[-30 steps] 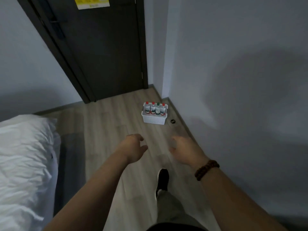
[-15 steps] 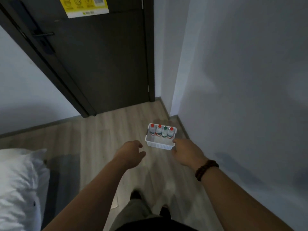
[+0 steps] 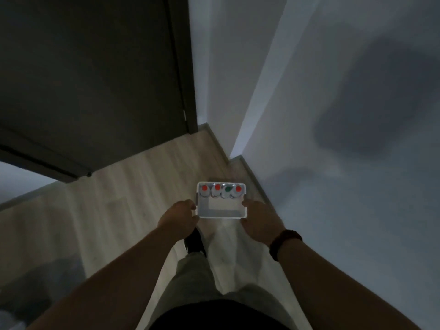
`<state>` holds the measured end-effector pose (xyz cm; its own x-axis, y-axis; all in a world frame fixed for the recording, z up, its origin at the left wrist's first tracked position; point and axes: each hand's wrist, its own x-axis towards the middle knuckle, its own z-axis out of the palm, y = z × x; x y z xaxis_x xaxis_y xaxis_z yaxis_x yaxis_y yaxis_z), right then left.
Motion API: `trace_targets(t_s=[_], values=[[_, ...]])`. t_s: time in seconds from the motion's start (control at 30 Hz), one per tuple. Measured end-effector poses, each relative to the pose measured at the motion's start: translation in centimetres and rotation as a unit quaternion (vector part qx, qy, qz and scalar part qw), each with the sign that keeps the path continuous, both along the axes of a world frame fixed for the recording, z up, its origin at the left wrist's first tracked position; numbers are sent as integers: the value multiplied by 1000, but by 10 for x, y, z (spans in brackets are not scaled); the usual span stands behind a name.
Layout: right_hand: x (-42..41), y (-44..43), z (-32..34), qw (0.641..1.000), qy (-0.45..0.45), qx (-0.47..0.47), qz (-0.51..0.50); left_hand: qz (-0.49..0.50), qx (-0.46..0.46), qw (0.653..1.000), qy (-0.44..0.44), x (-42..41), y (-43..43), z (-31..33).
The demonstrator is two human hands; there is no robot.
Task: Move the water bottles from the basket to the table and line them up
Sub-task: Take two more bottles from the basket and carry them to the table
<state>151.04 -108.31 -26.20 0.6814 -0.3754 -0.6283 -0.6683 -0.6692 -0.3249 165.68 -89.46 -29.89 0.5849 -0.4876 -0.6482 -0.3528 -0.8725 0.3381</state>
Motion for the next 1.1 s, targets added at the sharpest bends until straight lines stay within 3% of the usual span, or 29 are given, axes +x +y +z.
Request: trace_targets(t_s=[0.3, 0.7, 0.93, 1.1], values=[[96, -23, -108, 998, 59, 6, -16, -62, 9, 996, 61, 98, -44, -110], [161, -66, -378, 995, 100, 14, 18, -92, 44, 992, 71, 141, -99, -347], [185, -79, -491, 987, 110, -25, 114, -135, 21, 990, 41, 150, -120, -451], [191, -79, -524, 980, 91, -60, 170, -142, 6, 990, 23, 151, -130, -482]])
